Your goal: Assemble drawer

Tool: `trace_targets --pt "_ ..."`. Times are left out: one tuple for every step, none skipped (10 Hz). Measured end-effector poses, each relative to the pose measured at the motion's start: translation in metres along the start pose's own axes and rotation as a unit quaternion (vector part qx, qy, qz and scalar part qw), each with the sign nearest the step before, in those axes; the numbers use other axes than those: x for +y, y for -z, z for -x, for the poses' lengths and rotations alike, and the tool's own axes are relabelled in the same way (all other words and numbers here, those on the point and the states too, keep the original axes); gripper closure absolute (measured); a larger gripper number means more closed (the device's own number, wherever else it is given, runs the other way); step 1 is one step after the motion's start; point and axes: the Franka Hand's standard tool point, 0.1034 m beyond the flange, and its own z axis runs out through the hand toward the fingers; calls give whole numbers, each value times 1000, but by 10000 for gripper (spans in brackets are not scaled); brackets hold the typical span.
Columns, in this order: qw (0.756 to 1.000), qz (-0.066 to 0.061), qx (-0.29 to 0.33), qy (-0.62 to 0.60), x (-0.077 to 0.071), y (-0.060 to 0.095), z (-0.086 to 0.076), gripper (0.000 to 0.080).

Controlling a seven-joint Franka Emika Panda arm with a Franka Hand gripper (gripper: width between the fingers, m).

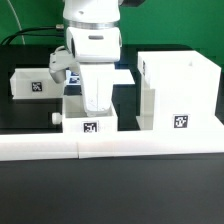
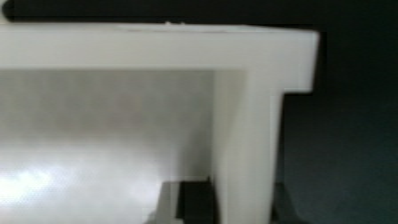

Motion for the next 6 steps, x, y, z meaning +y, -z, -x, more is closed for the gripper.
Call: trace_targets --pt "1000 0 0 0 0 0 0 752" --pt "1000 0 0 0 0 0 0 752" --pt "1000 9 5 -9 -2 -1 0 752" --pt "999 3 11 -42 -5 -1 -4 752" --pt "998 -10 12 -58 -4 1 -10 752" --pt "998 -29 13 -63 -1 5 -14 752"
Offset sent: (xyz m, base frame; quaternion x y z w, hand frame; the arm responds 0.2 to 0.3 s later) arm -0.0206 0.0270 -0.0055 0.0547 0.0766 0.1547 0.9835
